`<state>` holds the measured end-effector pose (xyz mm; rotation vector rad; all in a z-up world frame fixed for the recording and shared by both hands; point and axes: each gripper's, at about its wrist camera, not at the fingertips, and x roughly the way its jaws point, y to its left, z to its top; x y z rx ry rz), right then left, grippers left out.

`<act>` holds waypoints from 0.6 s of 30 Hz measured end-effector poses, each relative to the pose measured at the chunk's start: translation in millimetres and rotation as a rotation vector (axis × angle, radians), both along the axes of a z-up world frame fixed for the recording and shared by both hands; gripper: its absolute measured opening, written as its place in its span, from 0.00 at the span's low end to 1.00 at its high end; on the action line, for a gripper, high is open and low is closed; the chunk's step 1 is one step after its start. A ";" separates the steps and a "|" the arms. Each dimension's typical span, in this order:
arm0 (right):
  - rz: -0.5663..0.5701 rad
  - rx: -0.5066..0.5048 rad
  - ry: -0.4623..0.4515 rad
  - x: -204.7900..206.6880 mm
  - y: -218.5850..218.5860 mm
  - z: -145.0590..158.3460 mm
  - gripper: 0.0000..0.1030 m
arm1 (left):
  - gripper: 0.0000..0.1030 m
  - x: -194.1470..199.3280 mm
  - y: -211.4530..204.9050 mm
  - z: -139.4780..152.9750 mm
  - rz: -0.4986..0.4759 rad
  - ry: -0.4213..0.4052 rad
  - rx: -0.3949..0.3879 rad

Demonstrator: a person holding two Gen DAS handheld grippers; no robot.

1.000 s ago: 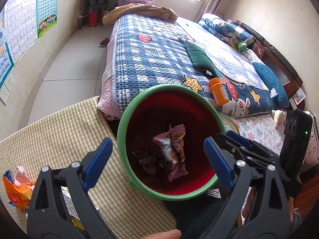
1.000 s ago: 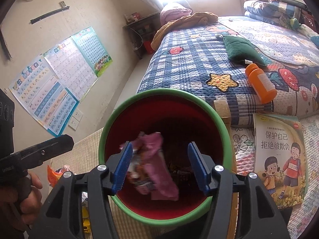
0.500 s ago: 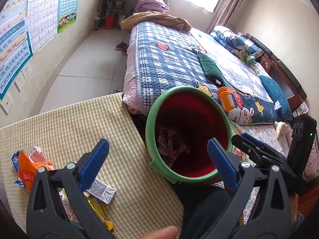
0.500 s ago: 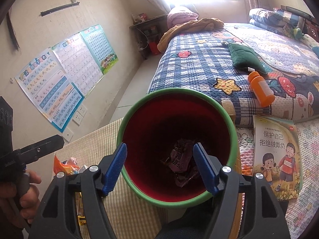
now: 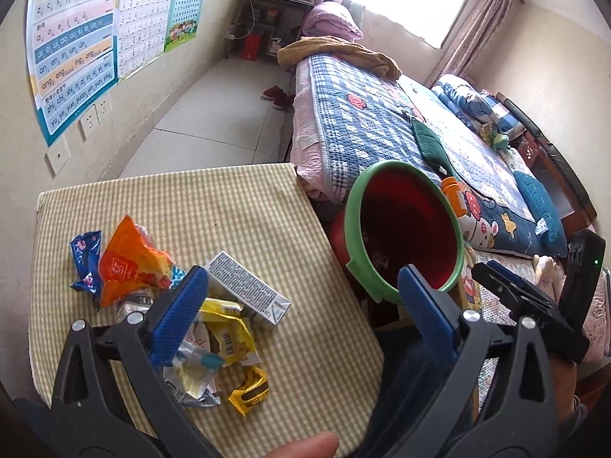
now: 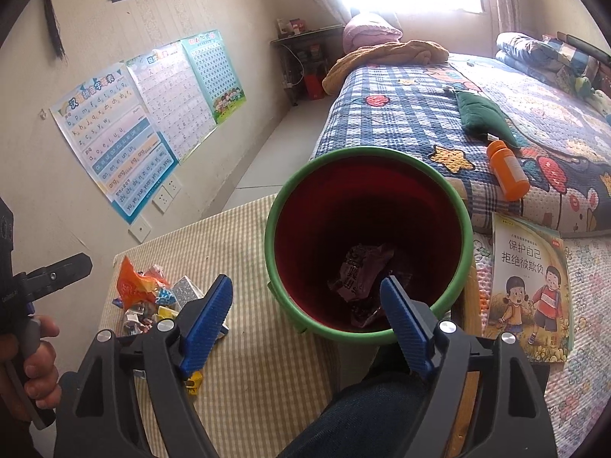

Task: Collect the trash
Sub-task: 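Move both tools back toward the remaining wrappers and milk carton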

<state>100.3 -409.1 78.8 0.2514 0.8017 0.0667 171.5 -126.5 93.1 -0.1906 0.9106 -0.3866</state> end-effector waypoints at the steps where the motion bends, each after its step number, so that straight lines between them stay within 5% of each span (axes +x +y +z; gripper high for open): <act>1: 0.008 -0.002 0.003 -1.0 4.9 -1.0 0.75 | 0.95 -3.6 7.7 -1.7 0.014 0.004 -0.004; 18: 0.250 0.013 0.053 31.9 144.8 -24.7 0.81 | 0.95 -30.2 143.9 -23.1 0.266 0.047 0.013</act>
